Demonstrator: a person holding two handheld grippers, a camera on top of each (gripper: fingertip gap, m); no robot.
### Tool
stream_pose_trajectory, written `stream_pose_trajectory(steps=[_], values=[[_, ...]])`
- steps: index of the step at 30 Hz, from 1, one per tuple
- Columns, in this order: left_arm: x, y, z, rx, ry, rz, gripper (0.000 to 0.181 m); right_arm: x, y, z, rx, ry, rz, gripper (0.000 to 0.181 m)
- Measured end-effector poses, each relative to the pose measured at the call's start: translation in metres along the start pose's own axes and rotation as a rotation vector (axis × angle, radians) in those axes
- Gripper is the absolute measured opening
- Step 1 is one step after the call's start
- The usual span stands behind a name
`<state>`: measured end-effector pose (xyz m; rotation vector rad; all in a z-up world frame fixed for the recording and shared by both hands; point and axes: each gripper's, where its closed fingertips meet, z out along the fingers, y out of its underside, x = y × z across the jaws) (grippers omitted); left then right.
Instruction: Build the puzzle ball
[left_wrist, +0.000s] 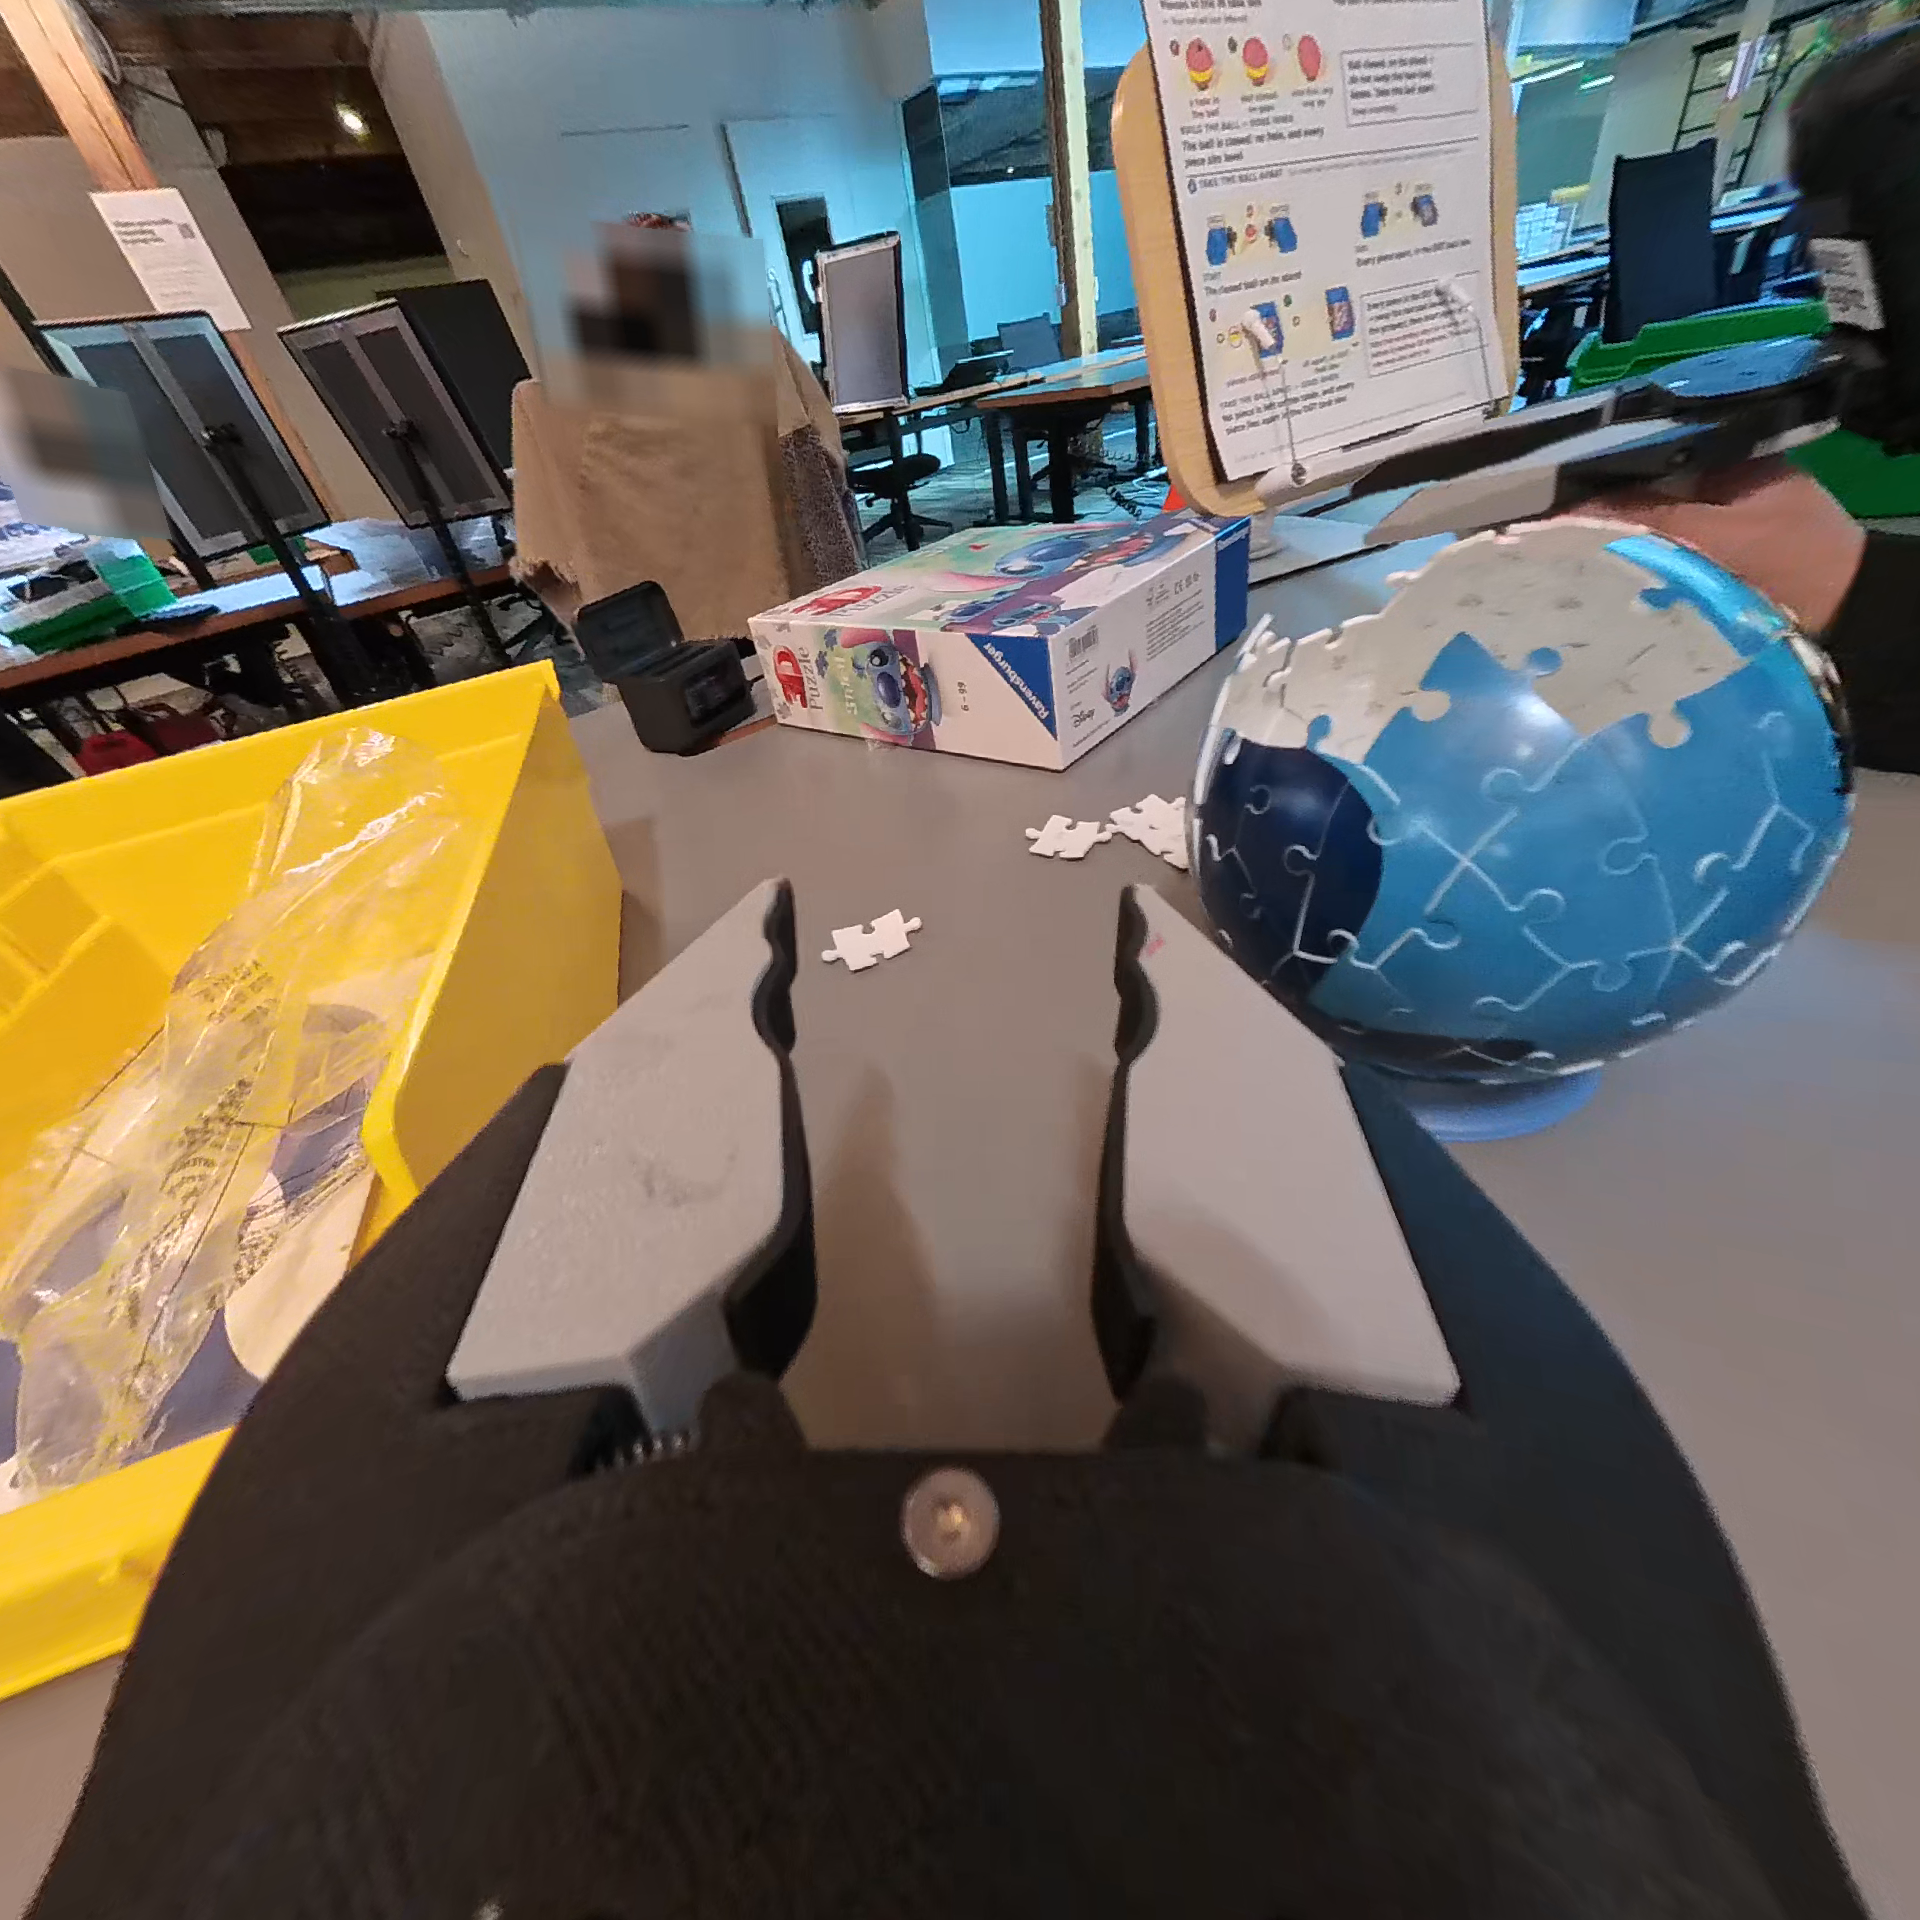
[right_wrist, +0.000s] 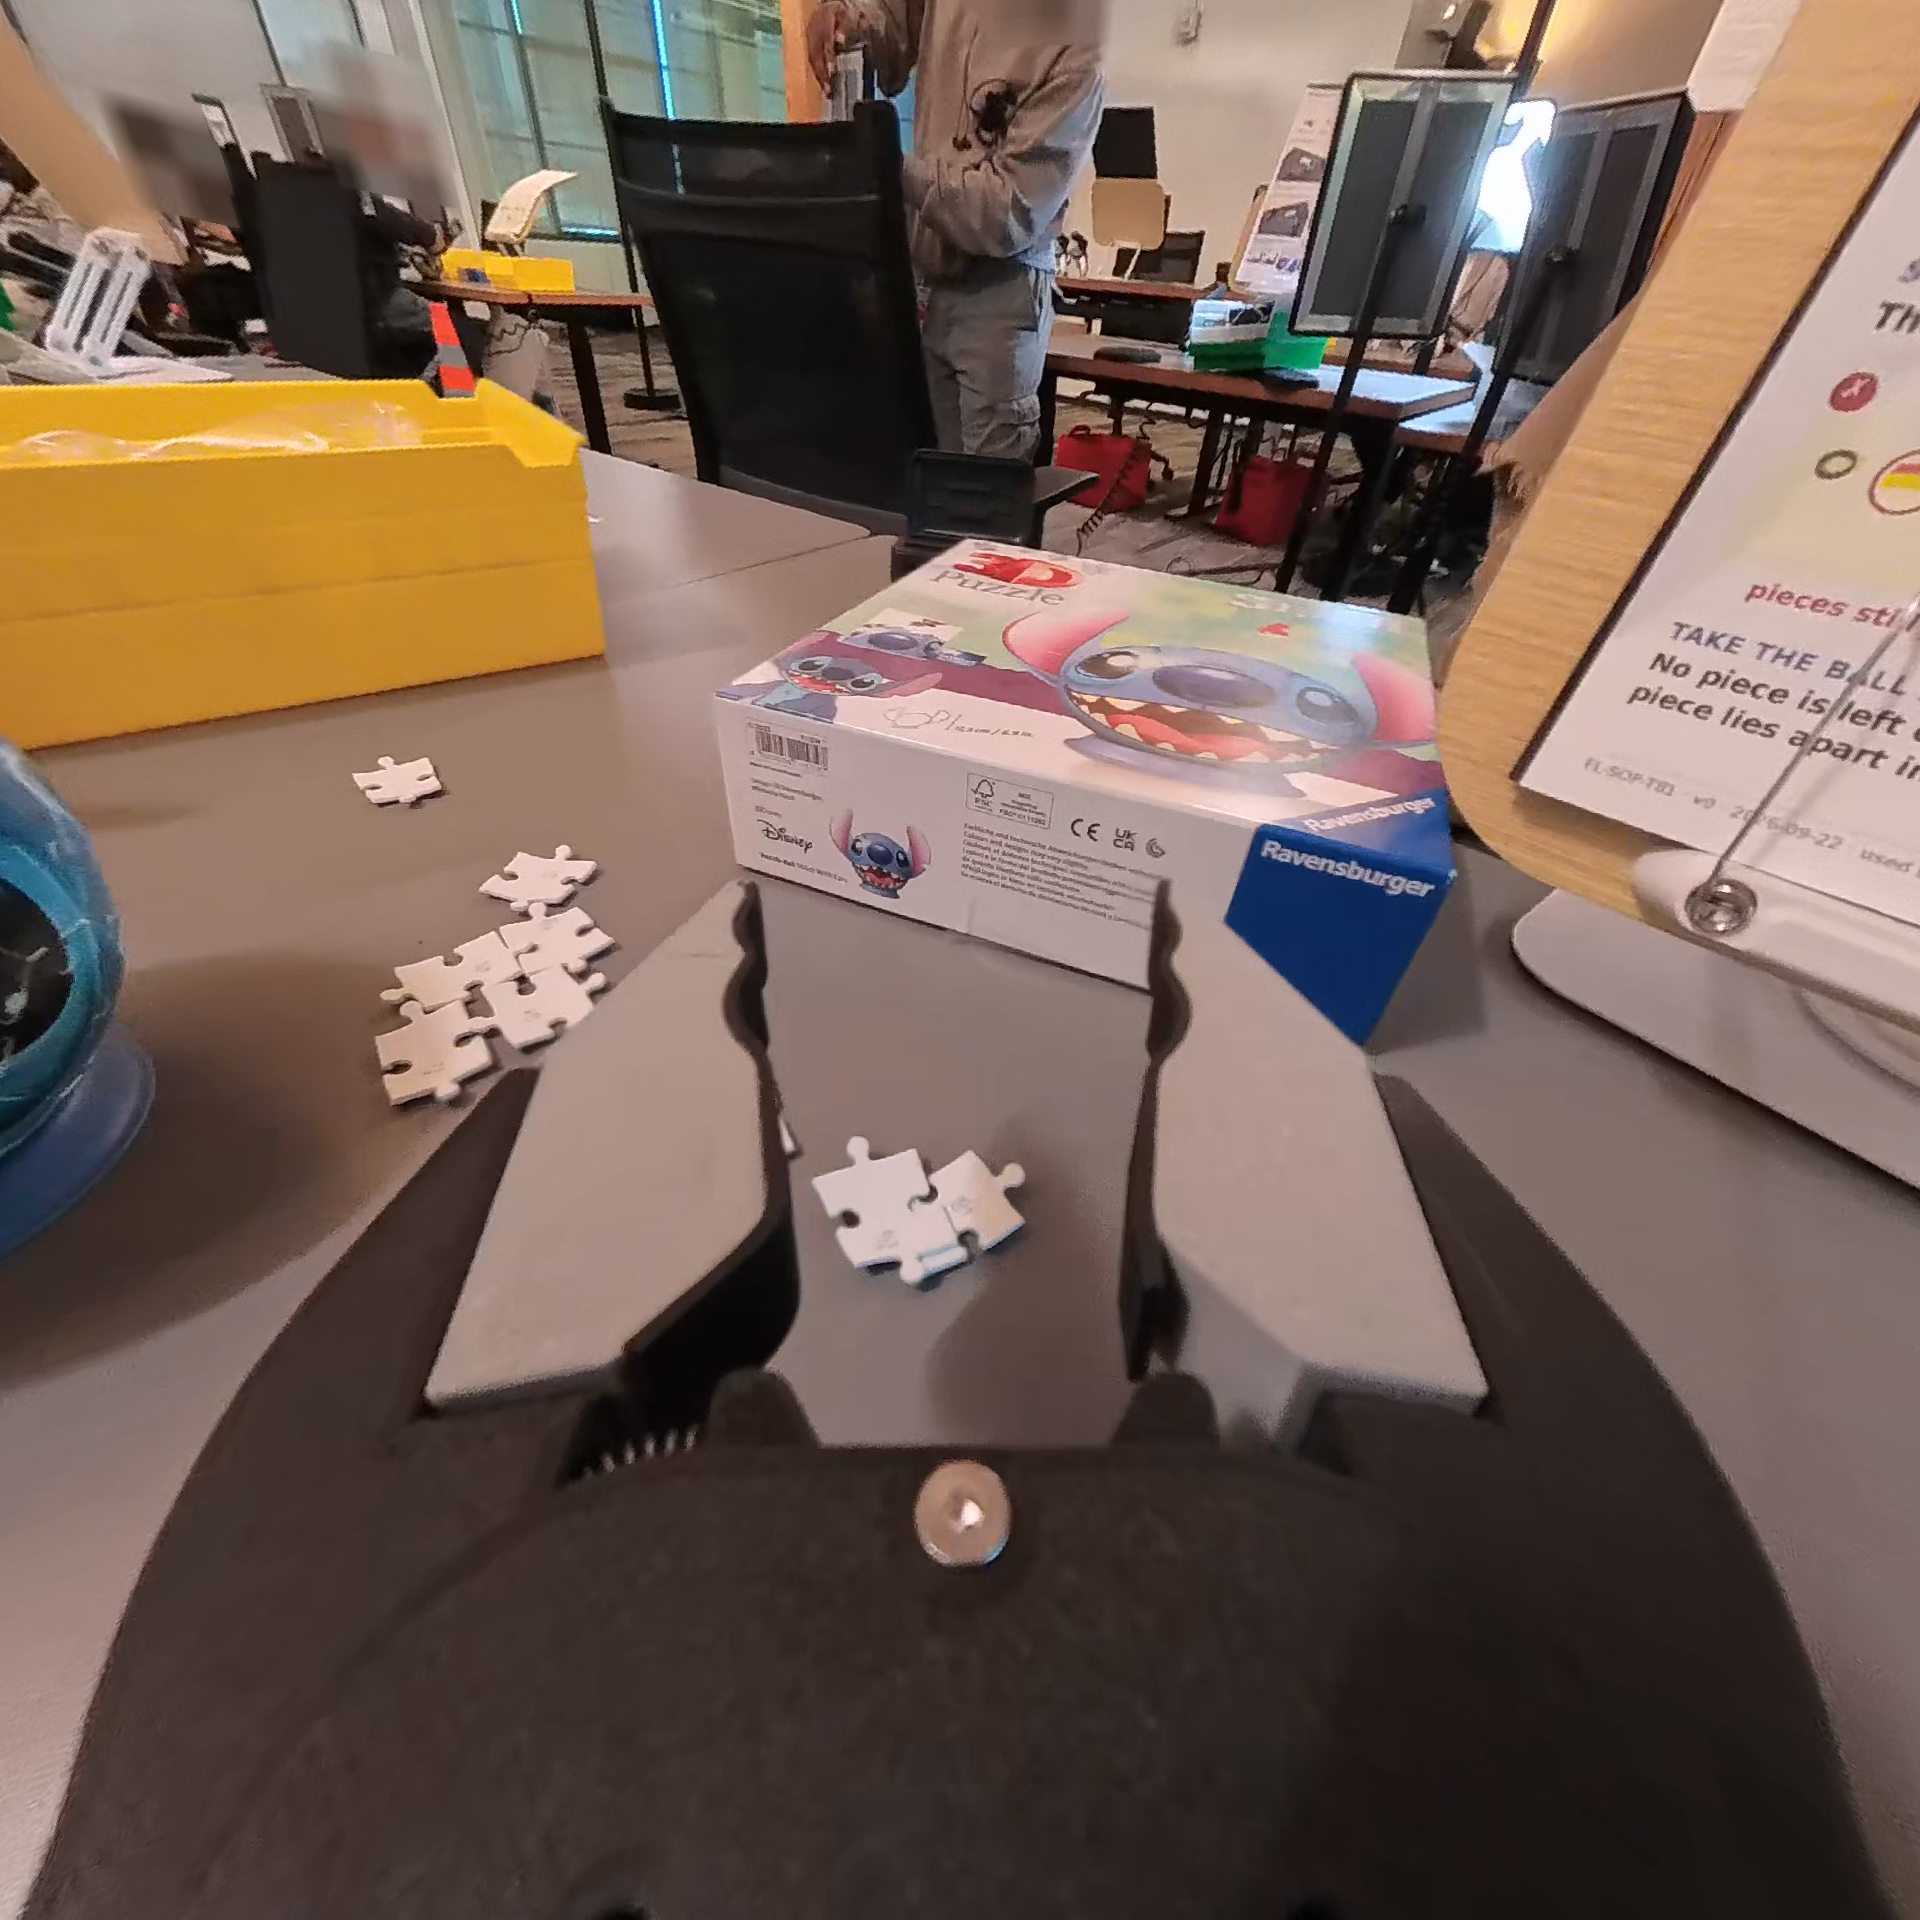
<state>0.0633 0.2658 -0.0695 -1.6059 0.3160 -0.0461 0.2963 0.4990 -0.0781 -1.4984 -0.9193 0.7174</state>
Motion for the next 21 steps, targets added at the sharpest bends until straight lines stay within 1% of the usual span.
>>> stream_pose_trajectory(steps=[1,3,6,10,15,18,21], values=[[-0.001,0.0,0.0,0.0,-0.005,0.003,0.061,-0.004,-0.001,-0.002,0.009,-0.008,-0.016,0.073],[-0.003,-0.001,0.0,0.006,-0.012,0.008,0.061,-0.012,-0.002,-0.002,0.012,-0.04,-0.043,0.067],[-0.005,-0.001,0.0,0.011,-0.011,-0.007,0.061,-0.022,0.001,0.001,-0.008,-0.095,-0.053,0.066],[-0.006,-0.003,-0.002,0.024,-0.012,-0.007,0.061,-0.025,-0.002,0.004,0.007,-0.147,-0.018,0.067],[-0.002,-0.002,0.0,0.016,-0.033,0.06,0.058,-0.023,-0.006,0.006,0.032,-0.196,0.083,0.071],[0.001,-0.001,0.001,0.008,-0.044,0.11,0.058,-0.025,-0.005,0.007,0.025,-0.197,0.073,0.07],[0.003,-0.001,0.001,0.004,-0.038,0.123,0.058,-0.029,-0.003,0.009,0.008,-0.201,0.048,0.069]])
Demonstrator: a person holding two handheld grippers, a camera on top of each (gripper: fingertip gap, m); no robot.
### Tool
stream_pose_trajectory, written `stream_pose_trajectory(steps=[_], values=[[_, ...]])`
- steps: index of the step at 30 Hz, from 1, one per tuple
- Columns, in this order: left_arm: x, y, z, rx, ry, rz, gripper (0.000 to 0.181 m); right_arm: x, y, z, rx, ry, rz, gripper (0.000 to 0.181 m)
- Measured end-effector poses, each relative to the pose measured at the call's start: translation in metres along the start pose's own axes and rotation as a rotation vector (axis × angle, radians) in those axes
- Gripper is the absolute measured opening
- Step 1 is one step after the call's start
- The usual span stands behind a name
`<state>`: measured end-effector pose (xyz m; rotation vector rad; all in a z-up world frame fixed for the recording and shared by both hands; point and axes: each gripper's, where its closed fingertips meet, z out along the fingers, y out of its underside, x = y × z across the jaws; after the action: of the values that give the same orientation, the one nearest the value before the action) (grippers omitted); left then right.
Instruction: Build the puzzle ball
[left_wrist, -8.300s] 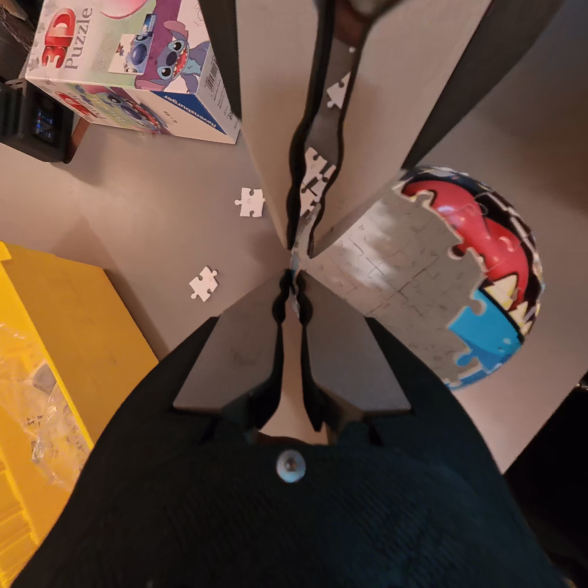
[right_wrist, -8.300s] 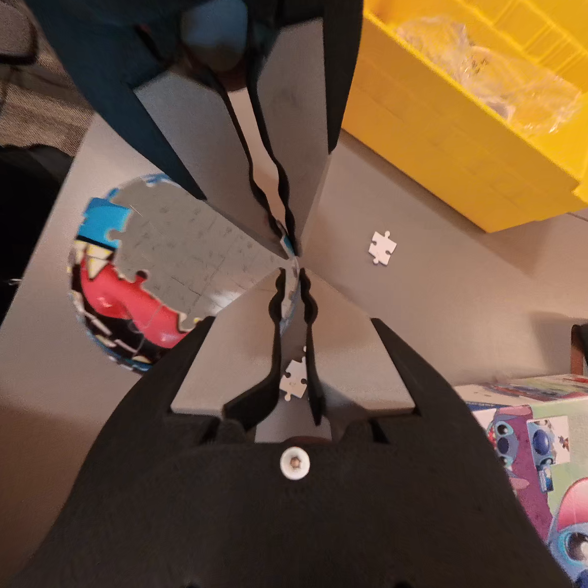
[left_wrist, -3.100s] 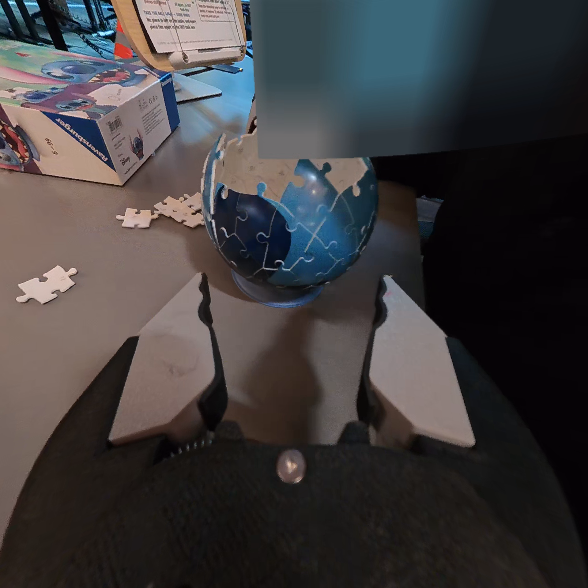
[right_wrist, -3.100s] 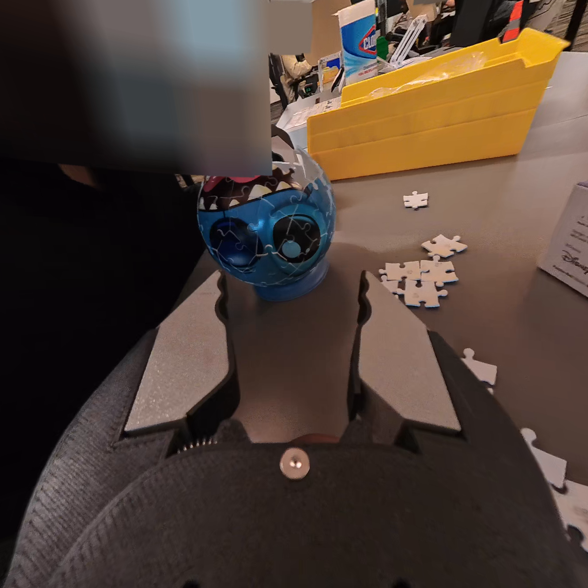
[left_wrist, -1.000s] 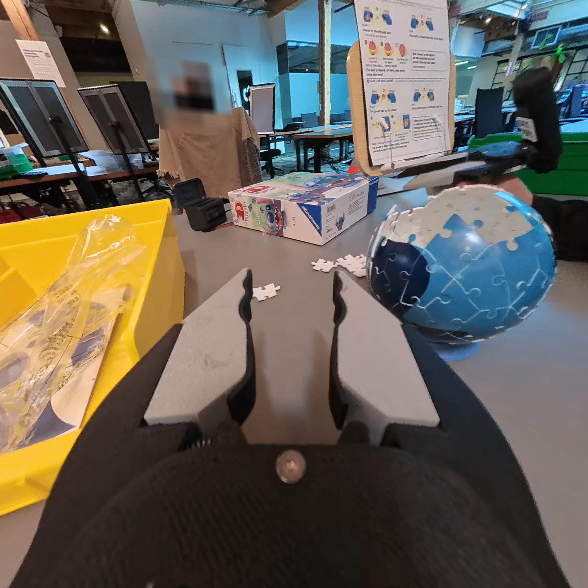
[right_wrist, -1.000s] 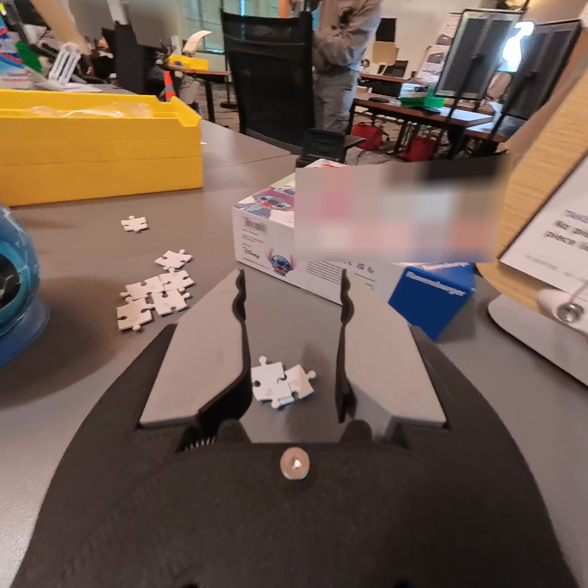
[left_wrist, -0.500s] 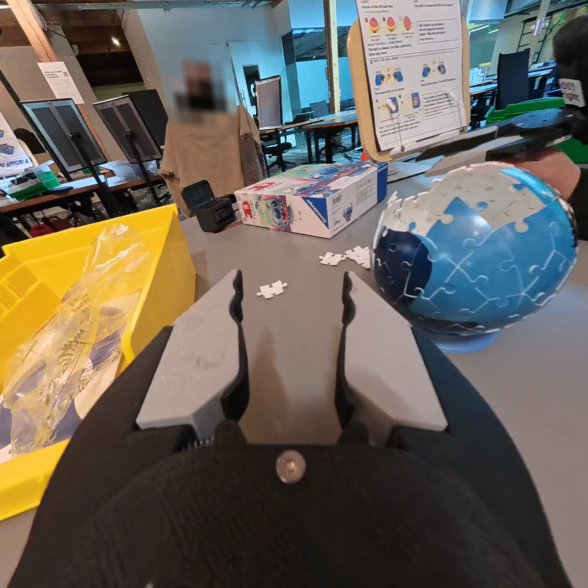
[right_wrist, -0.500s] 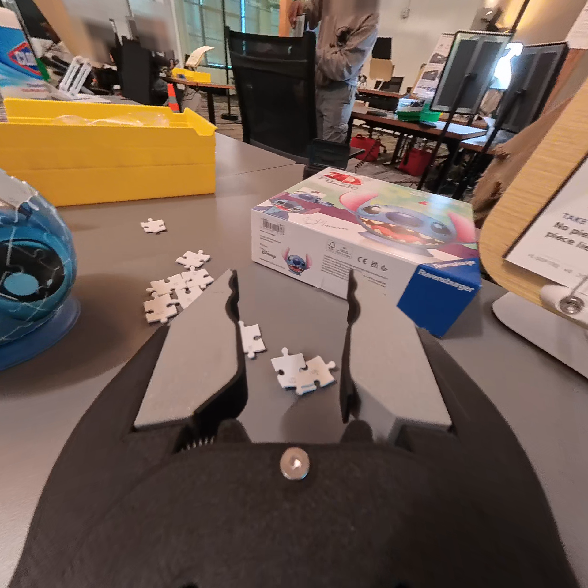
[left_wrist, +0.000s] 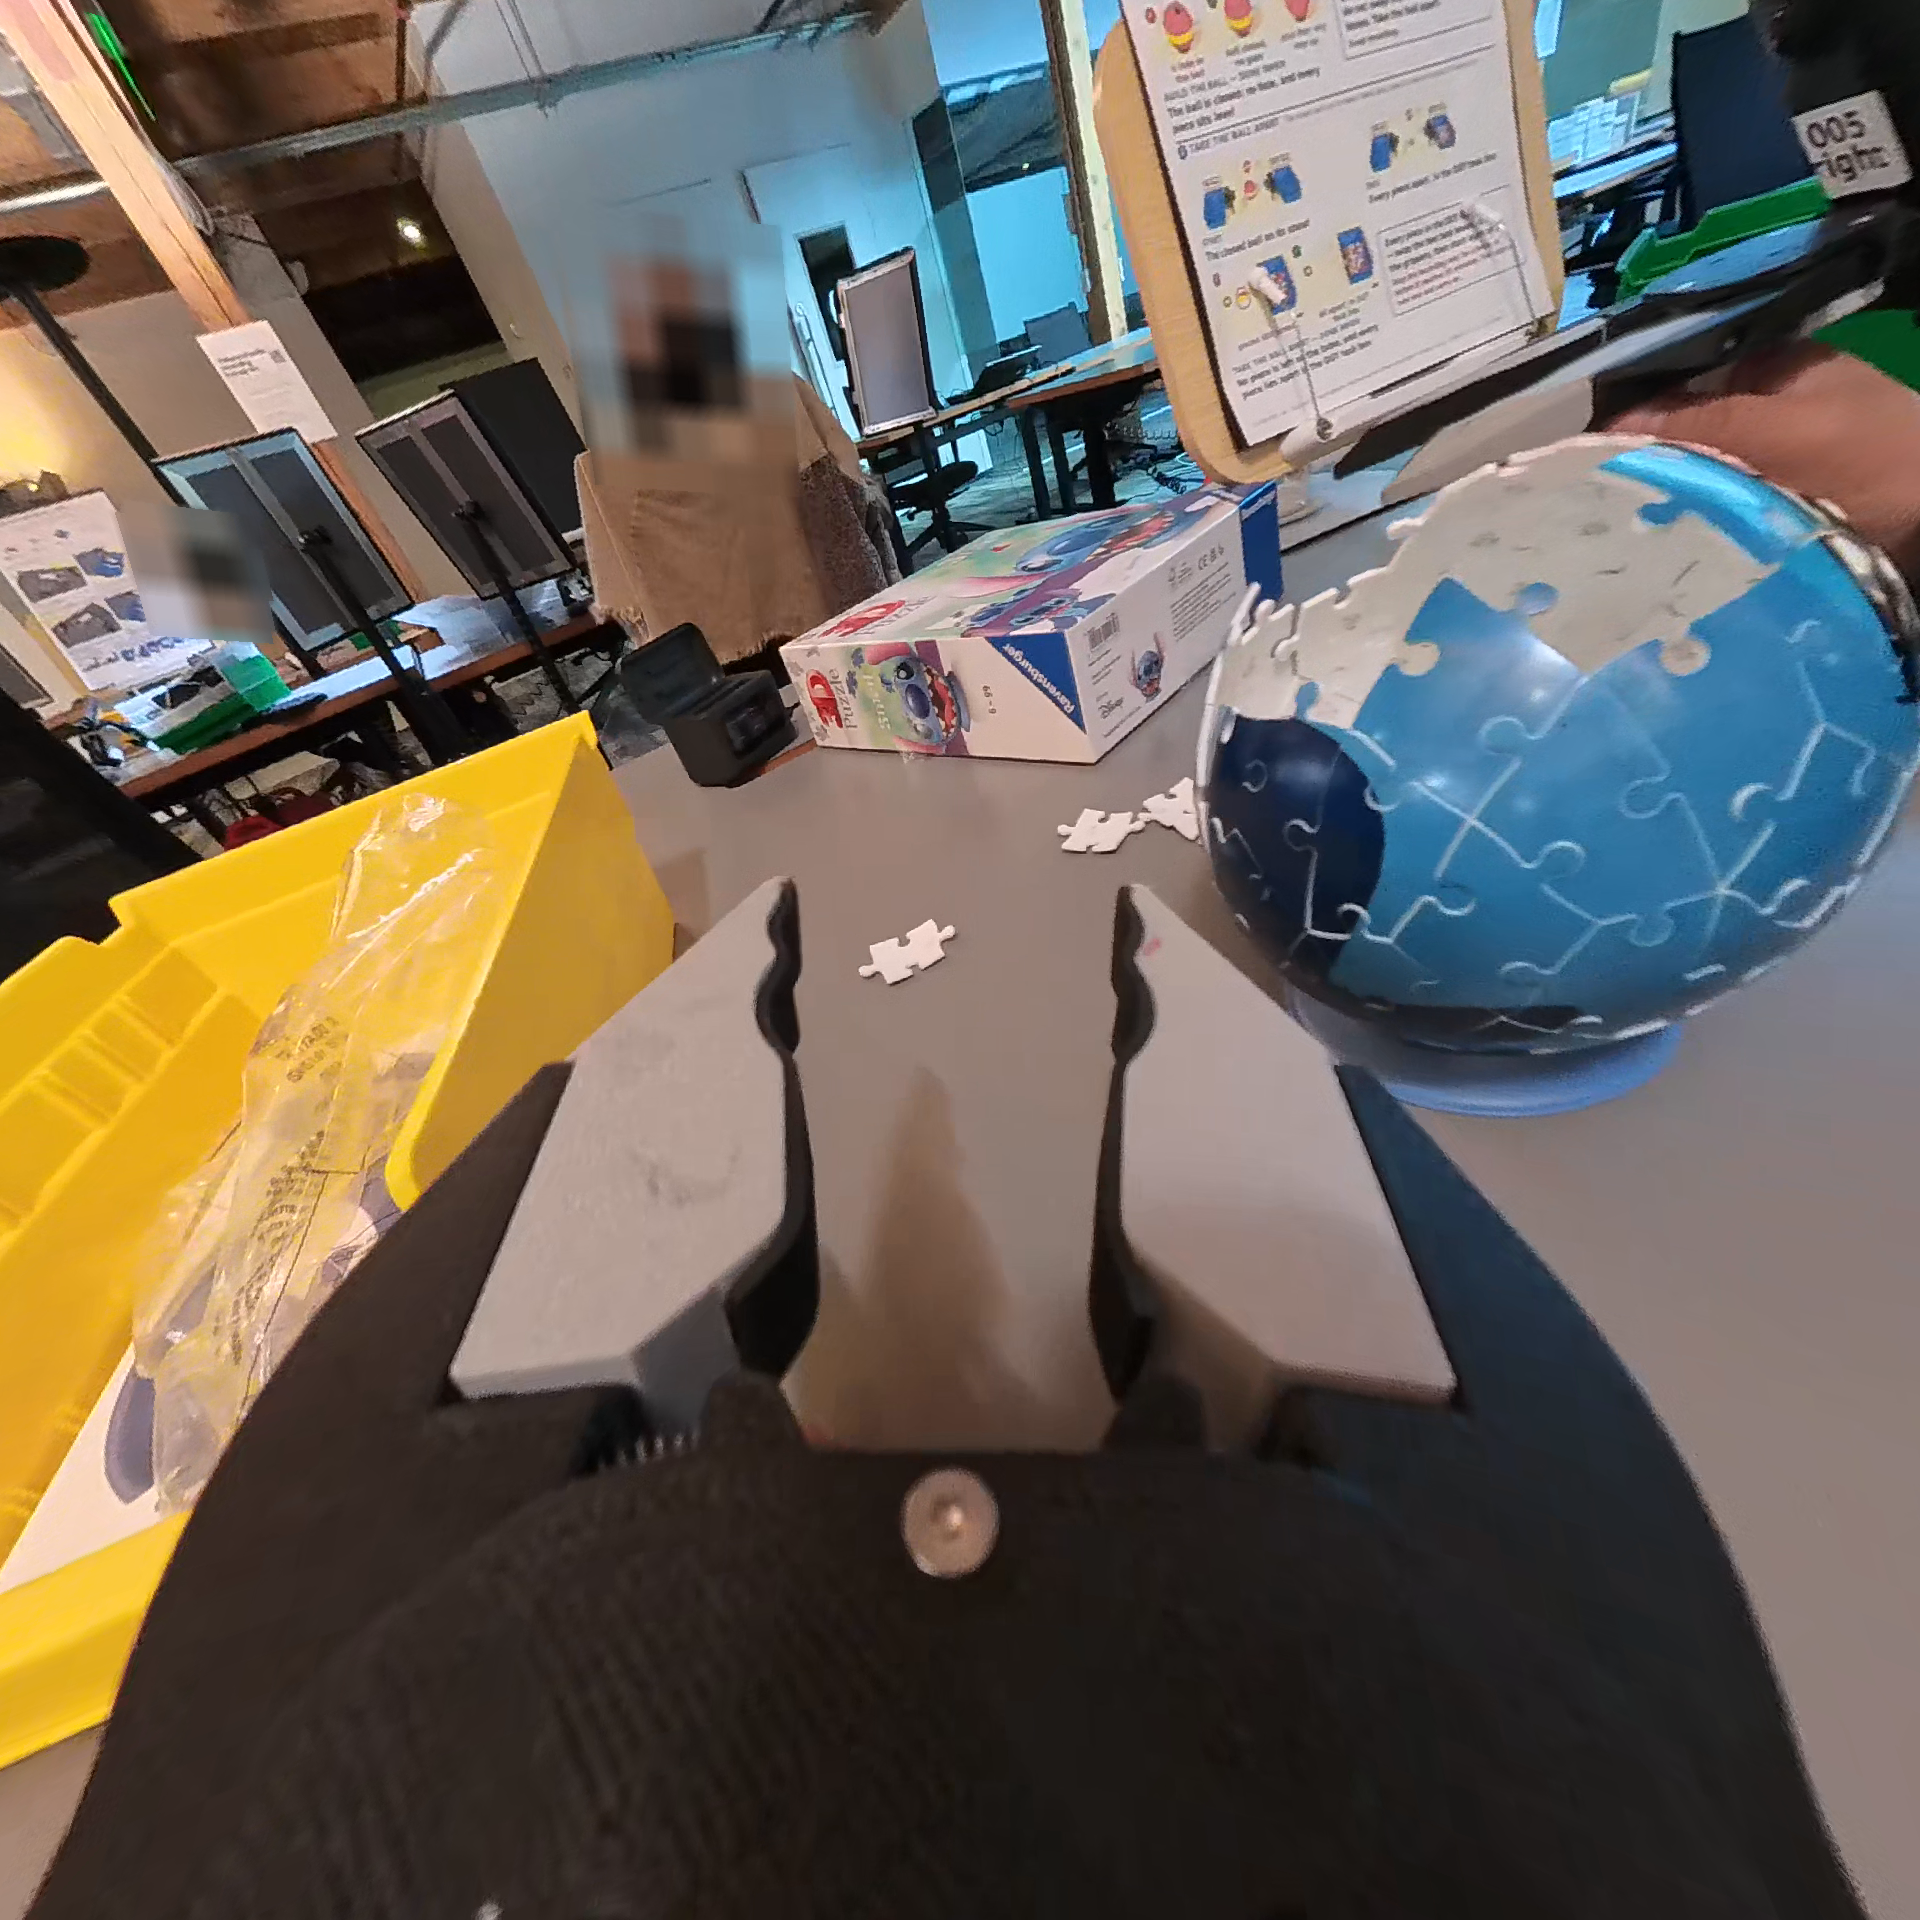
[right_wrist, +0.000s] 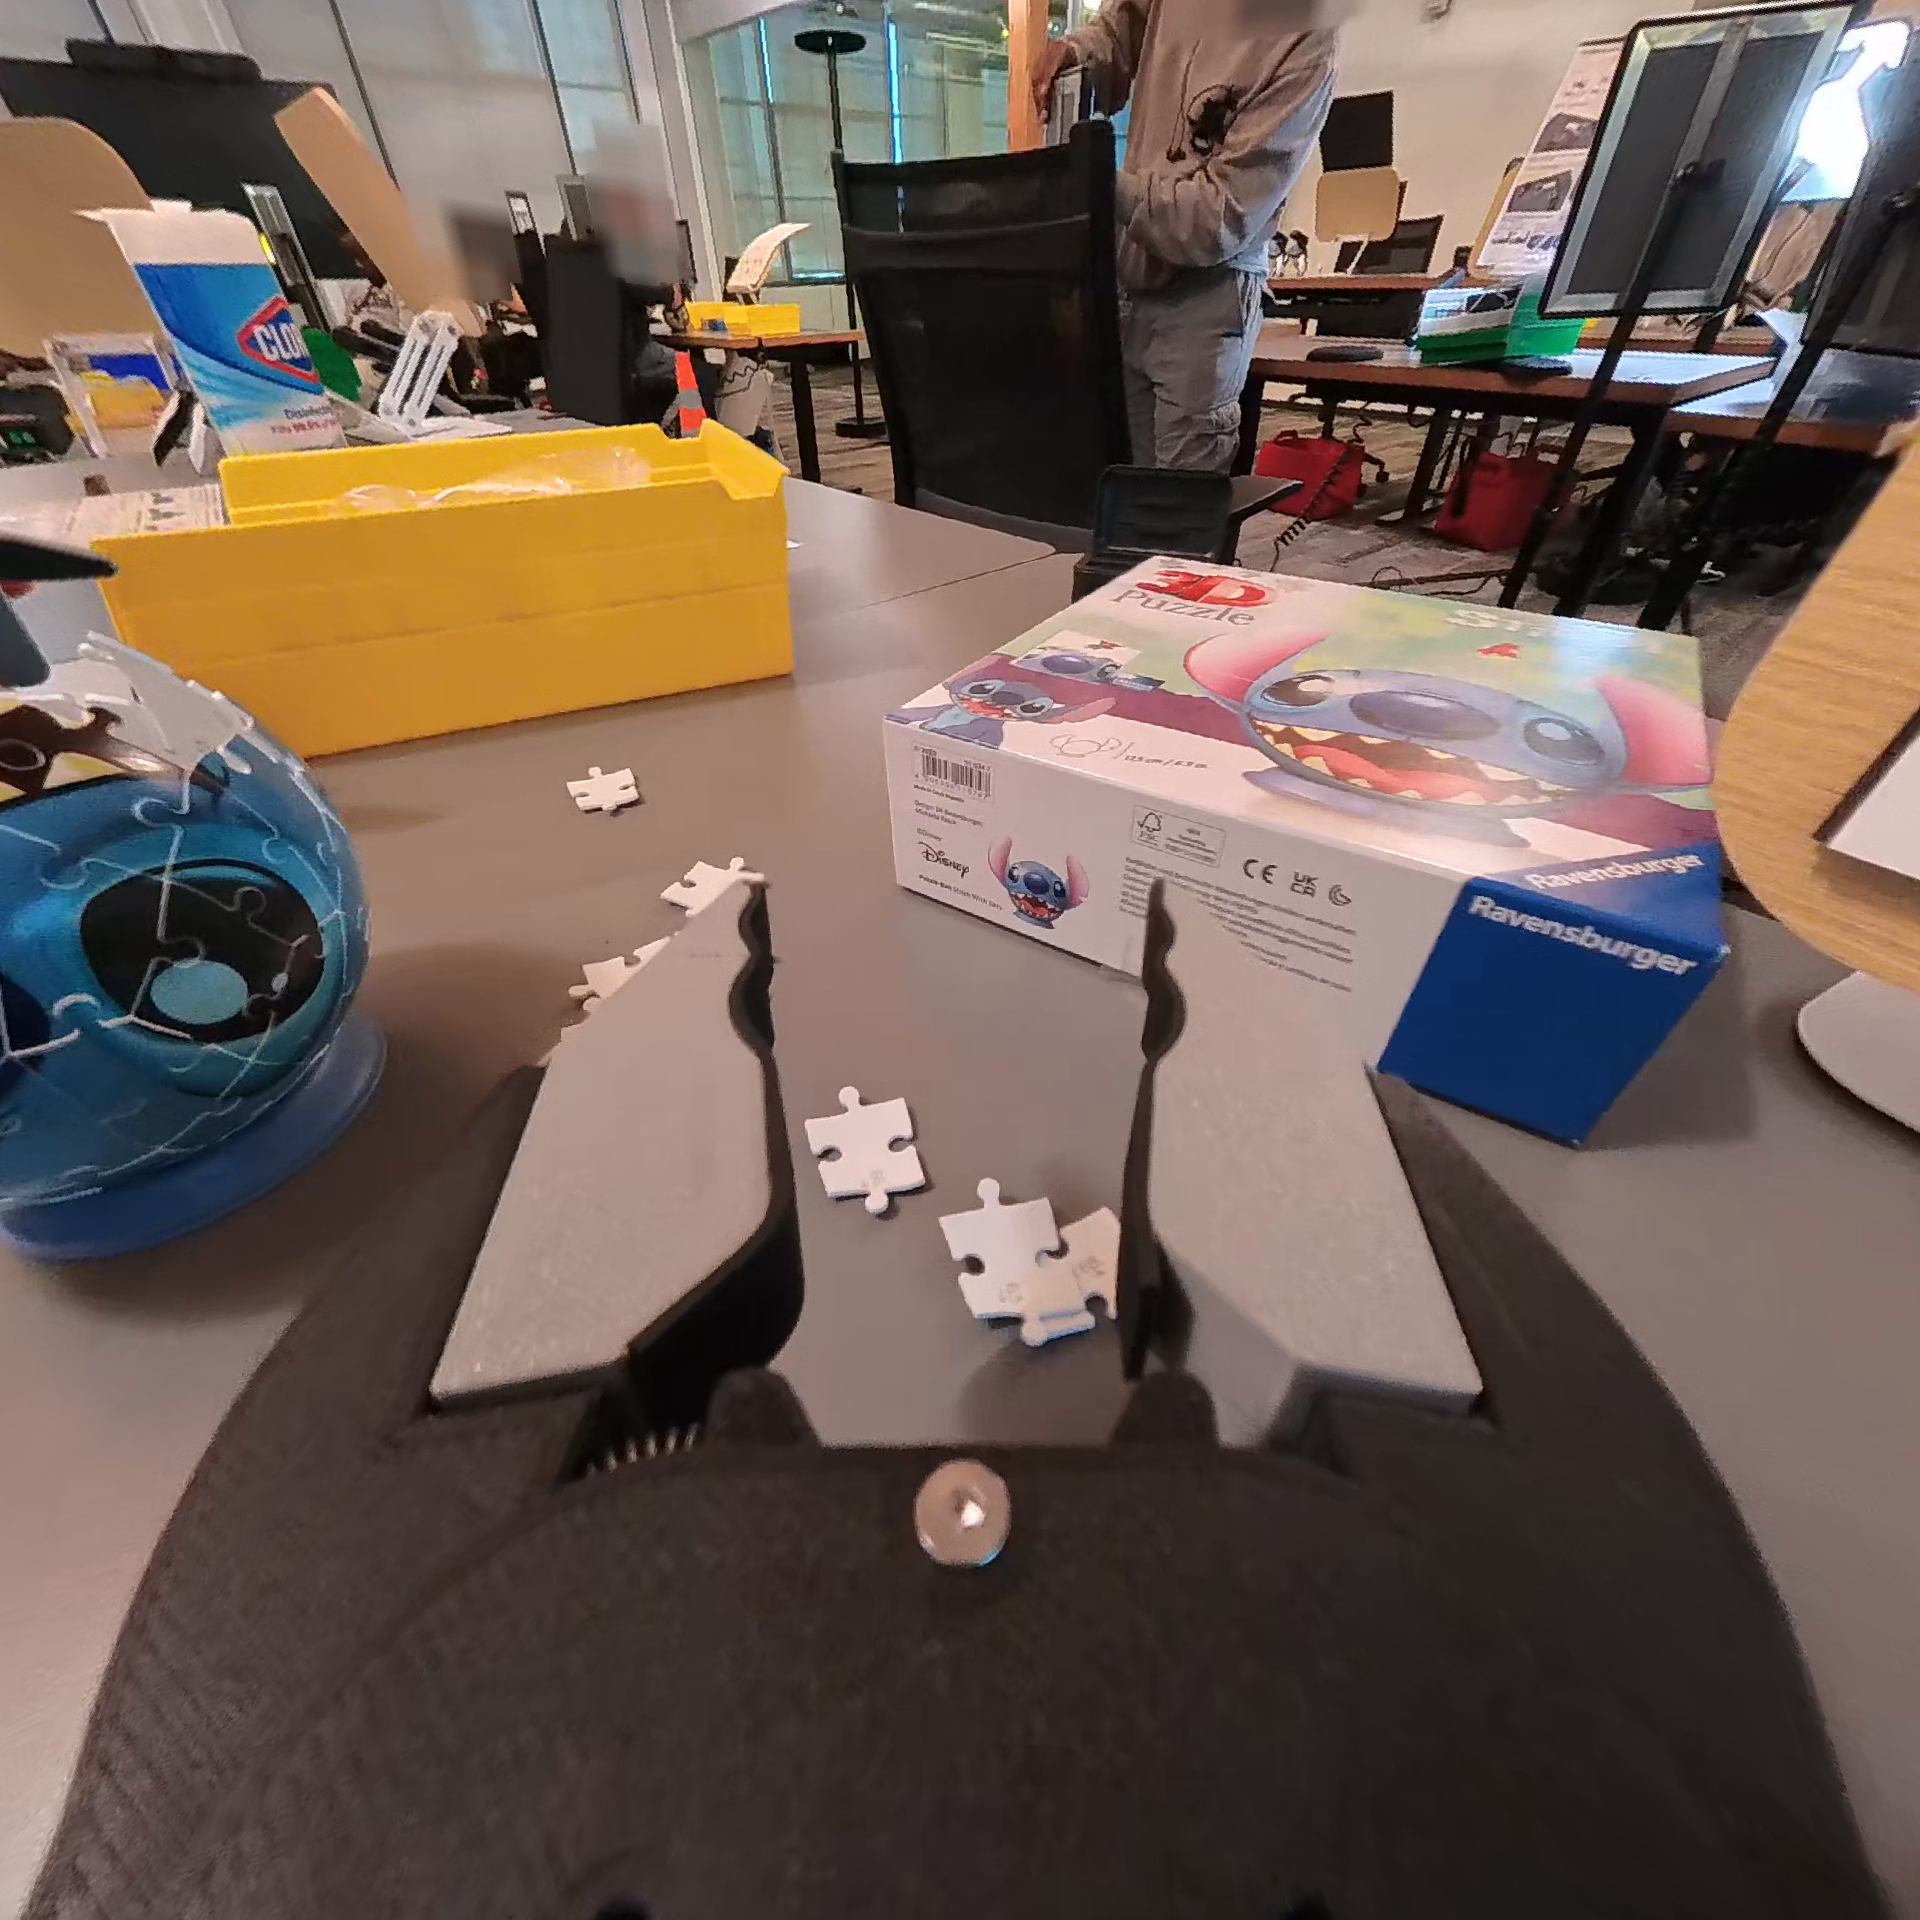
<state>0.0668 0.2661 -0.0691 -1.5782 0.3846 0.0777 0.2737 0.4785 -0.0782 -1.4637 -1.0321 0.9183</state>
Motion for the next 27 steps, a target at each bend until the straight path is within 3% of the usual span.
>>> stream_pose_trajectory(steps=[27], values=[[-0.0063,-0.0014,-0.0018,0.017,0.004,-0.08,0.055,-0.0054,0.0,0.0011,0.001,-0.028,-0.001,0.065]])
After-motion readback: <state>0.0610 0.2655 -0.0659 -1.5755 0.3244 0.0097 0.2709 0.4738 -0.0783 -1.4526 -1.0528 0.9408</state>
